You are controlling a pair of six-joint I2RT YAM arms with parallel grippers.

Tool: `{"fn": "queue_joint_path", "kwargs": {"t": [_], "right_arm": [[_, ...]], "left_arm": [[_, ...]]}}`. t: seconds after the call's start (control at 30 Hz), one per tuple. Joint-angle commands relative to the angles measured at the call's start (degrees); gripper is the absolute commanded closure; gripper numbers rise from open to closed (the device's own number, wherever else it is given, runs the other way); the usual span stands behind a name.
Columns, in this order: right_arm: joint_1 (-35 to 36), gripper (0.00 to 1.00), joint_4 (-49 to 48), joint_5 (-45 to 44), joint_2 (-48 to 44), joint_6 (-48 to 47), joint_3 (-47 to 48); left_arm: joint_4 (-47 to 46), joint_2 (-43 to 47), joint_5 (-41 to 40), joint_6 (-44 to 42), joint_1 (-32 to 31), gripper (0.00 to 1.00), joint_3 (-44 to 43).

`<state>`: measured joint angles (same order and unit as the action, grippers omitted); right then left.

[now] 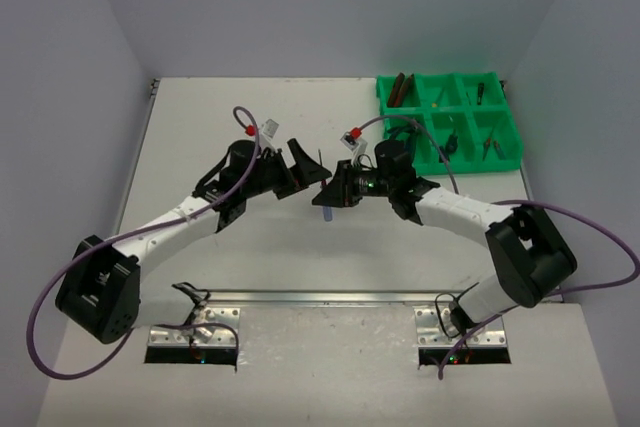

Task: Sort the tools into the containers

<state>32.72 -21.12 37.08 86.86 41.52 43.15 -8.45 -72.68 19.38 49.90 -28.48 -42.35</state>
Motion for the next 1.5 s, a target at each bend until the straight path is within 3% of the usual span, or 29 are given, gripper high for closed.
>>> {"fn": "queue_joint_path", "kwargs": {"t": [0.0,0.1,0.2,0.23,0.27,0.33,0.43,0.57,0.8,0.87,0.93,1.0,1.13,1.23,1.3,1.47], "right_arm": [[-4.13,1.00,8.74,-9.33,-3.50,-6.38,3.29],[-12.13,1.00,23.87,-17.71,-5.39,-12.01,7.47],[-20.56,1.00,34.79,-34.45,-4.74,-18.82,11.65],[-22.27,1.00,36.29,-35.85,-3.94,-19.20,13.27],[-24.11,1.00,37.26,-43.27,-3.02,-21.20,15.88],[-29.48,1.00,39.09,-49.34,0.96,-22.46,21.18],[-35.68,1.00,41.38,-56.12,8.25,-25.50,30.54],[-40.01,1.00,43.37,-62.98,18.31,-31.35,42.23],[-44.07,0.96,46.52,-64.30,30.47,-36.01,53.90],[-44.22,0.90,46.52,-64.01,31.43,-36.30,54.92],[-44.23,0.66,46.95,-63.19,31.90,-35.43,55.77],[-44.23,0.55,48.80,-60.76,32.64,-34.56,57.05],[-44.15,0.04,53.37,-56.03,33.24,-31.02,61.14],[-44.10,0.01,54.82,-53.14,29.85,-28.53,59.25],[-43.68,0.01,53.34,-49.99,24.48,-26.24,51.72],[-38.63,0.01,47.17,-45.02,2.08,-25.74,33.67]], "left_arm": [[23.08,7.39,-21.17,-12.28,-0.55,0.00,-11.73],[35.18,12.71,-35.77,-18.45,-0.61,0.00,-17.16],[40.70,17.03,-38.47,-23.71,-0.61,0.00,-17.24],[41.26,17.32,-38.38,-25.07,-0.61,0.00,-16.96],[41.36,18.94,-37.42,-26.93,-0.61,0.00,-15.25],[38.97,21.80,-36.72,-28.98,-0.61,0.00,-9.76],[36.76,23.63,-36.59,-29.15,-0.61,0.00,-4.22],[36.58,23.17,-34.38,-29.74,-0.61,0.00,-3.66],[35.79,23.48,-33.44,-31.44,-0.61,0.00,-3.62],[35.79,23.70,-33.37,-31.52,-0.61,0.00,-3.62],[35.52,23.81,-32.47,-31.62,-0.61,0.00,-3.53],[35.44,23.90,-32.11,-31.80,-0.53,0.00,-3.54],[35.50,24.05,-32.31,-31.86,-0.59,0.00,-3.55],[35.48,24.34,-33.37,-31.70,-0.52,0.00,-3.71],[35.53,24.34,-34.36,-31.61,0.02,0.00,-4.16],[35.15,26.68,-37.09,-30.14,4.36,0.00,-5.02]]}}
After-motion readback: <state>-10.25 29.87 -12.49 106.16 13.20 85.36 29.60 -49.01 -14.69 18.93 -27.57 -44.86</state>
